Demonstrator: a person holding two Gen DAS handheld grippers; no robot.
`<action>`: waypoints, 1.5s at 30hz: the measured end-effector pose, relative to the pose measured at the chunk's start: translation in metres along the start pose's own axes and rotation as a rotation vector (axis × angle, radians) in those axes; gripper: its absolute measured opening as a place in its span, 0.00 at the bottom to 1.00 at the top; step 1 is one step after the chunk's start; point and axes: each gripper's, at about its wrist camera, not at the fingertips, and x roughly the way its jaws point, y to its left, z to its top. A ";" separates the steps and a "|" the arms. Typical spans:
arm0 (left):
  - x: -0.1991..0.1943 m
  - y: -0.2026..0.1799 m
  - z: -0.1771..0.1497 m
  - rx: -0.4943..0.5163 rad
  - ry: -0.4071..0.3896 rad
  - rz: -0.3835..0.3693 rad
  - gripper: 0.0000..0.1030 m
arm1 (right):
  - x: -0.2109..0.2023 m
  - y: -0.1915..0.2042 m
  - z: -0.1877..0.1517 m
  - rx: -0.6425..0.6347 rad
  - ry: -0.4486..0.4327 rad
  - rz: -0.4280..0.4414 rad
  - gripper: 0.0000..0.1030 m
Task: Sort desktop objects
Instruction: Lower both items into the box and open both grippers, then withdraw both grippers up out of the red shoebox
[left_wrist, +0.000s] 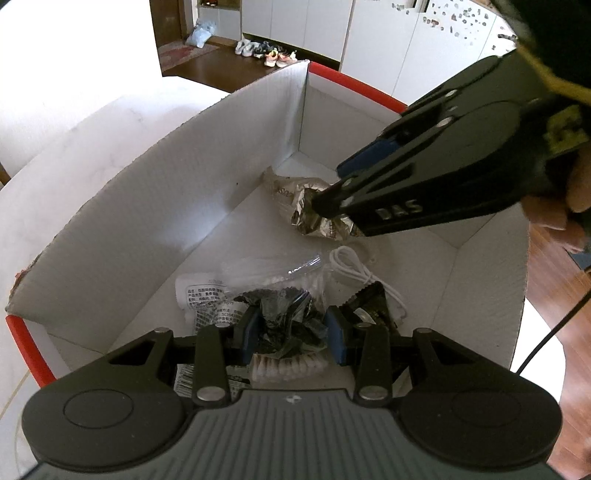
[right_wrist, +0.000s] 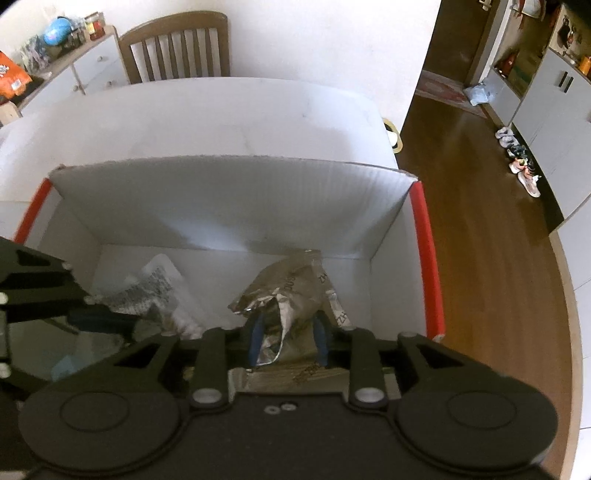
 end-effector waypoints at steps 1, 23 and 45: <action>0.000 0.000 0.000 -0.002 0.001 -0.001 0.37 | -0.002 -0.001 0.002 0.004 -0.003 0.009 0.36; -0.035 0.000 -0.005 -0.050 -0.100 -0.001 0.69 | -0.041 0.003 -0.012 0.009 -0.073 0.021 0.53; -0.076 -0.004 -0.032 -0.041 -0.216 -0.018 0.80 | -0.083 0.037 -0.021 0.011 -0.140 -0.009 0.65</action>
